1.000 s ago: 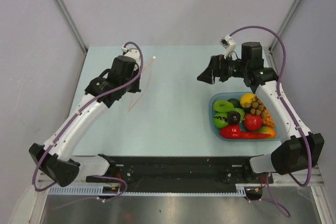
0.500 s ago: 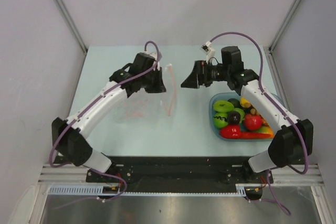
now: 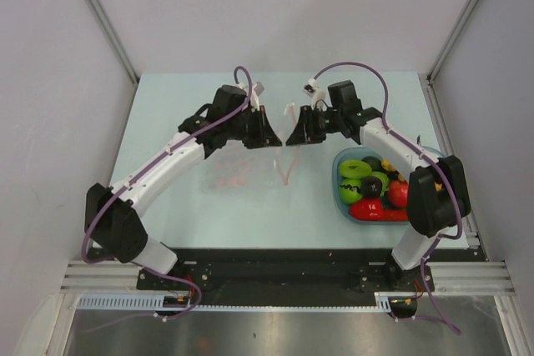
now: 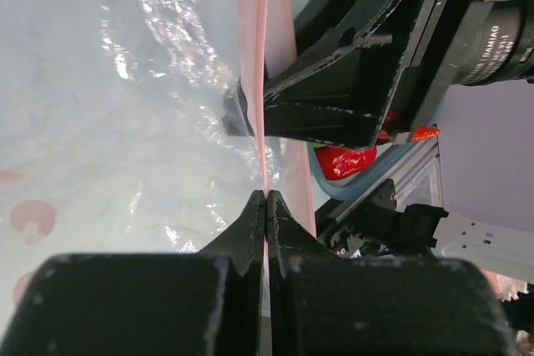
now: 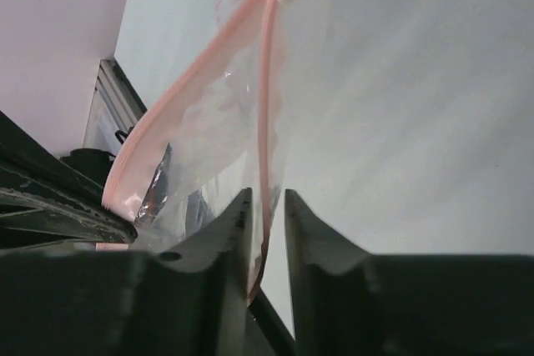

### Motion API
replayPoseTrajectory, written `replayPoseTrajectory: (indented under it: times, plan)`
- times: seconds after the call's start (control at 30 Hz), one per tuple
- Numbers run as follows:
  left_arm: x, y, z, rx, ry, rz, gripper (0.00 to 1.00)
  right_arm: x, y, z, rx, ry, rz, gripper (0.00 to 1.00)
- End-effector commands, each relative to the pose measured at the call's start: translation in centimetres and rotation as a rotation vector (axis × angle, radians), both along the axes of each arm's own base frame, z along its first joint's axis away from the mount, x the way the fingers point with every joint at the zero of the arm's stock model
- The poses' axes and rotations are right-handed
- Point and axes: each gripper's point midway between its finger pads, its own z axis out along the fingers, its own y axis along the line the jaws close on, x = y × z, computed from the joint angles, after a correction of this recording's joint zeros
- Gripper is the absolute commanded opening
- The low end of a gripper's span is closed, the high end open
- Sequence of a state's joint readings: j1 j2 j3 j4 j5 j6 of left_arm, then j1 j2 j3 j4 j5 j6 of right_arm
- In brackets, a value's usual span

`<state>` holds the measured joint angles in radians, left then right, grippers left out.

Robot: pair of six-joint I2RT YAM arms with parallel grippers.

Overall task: Place the food in the zip-top bag and seal the zipper
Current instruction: Open the zipper of the food storage bag, then pick up the fake fruit from the bin.

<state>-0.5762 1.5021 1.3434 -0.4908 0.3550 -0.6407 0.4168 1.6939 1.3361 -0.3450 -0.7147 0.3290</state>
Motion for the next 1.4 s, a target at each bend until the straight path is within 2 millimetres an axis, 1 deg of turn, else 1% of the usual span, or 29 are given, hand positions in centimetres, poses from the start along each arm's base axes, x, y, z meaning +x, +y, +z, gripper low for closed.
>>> replayPoseTrajectory:
  times: [0.0, 0.03, 0.07, 0.13, 0.2, 0.27, 0.3, 0.33, 0.4, 0.43, 0.5, 0.6, 0.63, 0.7, 0.73, 0.77, 0.8, 0.83, 0.9, 0.93, 0.97, 1.0, 1.07, 1.1, 1.13, 1.2, 1.23, 1.3, 1.37]
  plan:
    - [0.5, 3.0, 1.3, 0.005, -0.022, 0.063, 0.0, -0.4, -0.6, 1.2, -0.059, -0.068, 0.044, 0.17]
    - [0.9, 4.1, 1.1, 0.045, -0.032, 0.085, 0.0, -0.4, -1.3, 0.9, -0.078, -0.064, 0.038, 0.08]
    - [1.2, 5.3, 1.0, 0.09, -0.051, 0.112, 0.0, -0.6, -1.8, 0.5, -0.097, -0.057, 0.038, 0.05]
    - [1.9, 8.8, 0.0, 0.251, -0.085, 0.177, 0.0, -1.3, -2.8, -0.1, -0.144, -0.06, 0.054, 0.02]
    - [1.5, 11.2, -0.7, 0.352, -0.09, 0.205, 0.0, -1.8, -3.3, -0.8, -0.178, -0.074, 0.062, 0.02]
    - [1.1, 12.4, -0.8, 0.408, -0.121, 0.187, 0.0, -2.1, -3.8, -1.6, -0.221, -0.11, 0.09, 0.02]
    - [0.6, 12.8, -1.4, 0.428, -0.119, 0.178, 0.0, -2.4, -3.7, -2.0, -0.236, -0.116, 0.108, 0.03]
    - [0.3, 12.9, -1.0, 0.431, -0.143, 0.155, 0.0, -2.5, -4.0, -2.2, -0.256, -0.143, 0.131, 0.04]
    - [-0.3, 12.5, -1.1, 0.406, -0.14, 0.119, 0.0, -2.6, -3.8, -2.4, -0.287, -0.183, 0.161, 0.06]
    - [-1.1, 11.4, -0.9, 0.358, -0.131, 0.063, 0.0, -2.6, -3.9, -2.3, -0.3, -0.202, 0.173, 0.1]
    - [-1.4, 10.2, -0.7, 0.301, -0.13, 0.026, 0.0, -3.0, -3.5, -1.7, -0.317, -0.262, 0.224, 0.18]
    - [-2.0, 8.0, -0.6, 0.203, -0.085, -0.021, 0.0, -3.6, -3.5, -0.5, -0.318, -0.301, 0.26, 0.36]
    - [-2.1, 7.6, -0.7, 0.19, -0.074, -0.026, 0.0, -3.6, -3.6, 0.1, -0.321, -0.316, 0.26, 0.47]
    - [-2.4, 6.2, -0.9, 0.14, -0.064, -0.057, 0.0, -4.0, -4.2, 0.6, -0.341, -0.337, 0.273, 0.57]
    - [-2.5, 5.9, -1.0, 0.13, -0.063, -0.058, 0.0, -3.9, -4.7, 0.8, -0.352, -0.345, 0.268, 0.67]
    - [-2.4, 5.6, -1.0, 0.122, -0.066, -0.06, 0.0, -3.9, -5.3, 1.0, -0.368, -0.351, 0.258, 0.73]
    - [-2.5, 5.1, -0.8, 0.106, -0.073, -0.071, 0.0, -4.1, -5.9, 1.7, -0.377, -0.365, 0.248, 0.77]
    - [-2.5, 4.8, -0.7, 0.099, -0.075, -0.077, 0.0, -3.8, -6.8, 2.0, -0.384, -0.365, 0.227, 0.84]
    - [-2.5, 4.3, -0.9, 0.101, -0.073, -0.093, 0.0, -4.0, -7.9, 3.3, -0.407, -0.385, 0.214, 0.89]
    - [-2.5, 4.1, -1.0, 0.099, -0.068, -0.096, 0.0, -3.5, -8.8, 3.6, -0.435, -0.405, 0.2, 0.93]
    - [-2.5, 3.8, -1.1, 0.094, -0.06, -0.102, 0.0, -3.4, -9.2, 4.2, -0.454, -0.43, 0.2, 0.93]
    - [-2.5, 3.5, -1.4, 0.088, -0.042, -0.113, 0.0, -3.7, -9.9, 4.0, -0.485, -0.426, 0.207, 0.93]
    - [-2.7, 3.2, -1.8, 0.085, -0.018, -0.128, 0.0, -3.3, -11.8, 3.4, -0.595, -0.463, 0.222, 0.93]
    - [-2.6, 3.1, -2.1, 0.087, -0.012, -0.133, 0.0, -3.8, -12.6, 2.6, -0.637, -0.441, 0.245, 0.93]
    - [-2.6, 3.0, -2.1, 0.086, -0.014, -0.136, 0.0, -3.6, -13.8, 2.0, -0.711, -0.461, 0.276, 0.92]
    - [-2.5, 2.9, -2.1, 0.086, -0.02, -0.14, 0.0, -3.9, -15.3, 0.5, -0.789, -0.431, 0.308, 0.91]
    - [-2.5, 2.9, -2.1, 0.086, -0.022, -0.14, 0.0, -3.7, -16.2, -0.2, -0.847, -0.413, 0.32, 0.9]
    - [-2.5, 2.7, -1.9, 0.088, -0.034, -0.153, 0.0, -3.9, -17.4, -1.2, -0.904, -0.382, 0.362, 0.89]
    - [-2.6, 2.6, -1.8, 0.093, -0.042, -0.157, 0.0, -3.6, -18.5, -2.1, -0.95, -0.359, 0.378, 0.88]
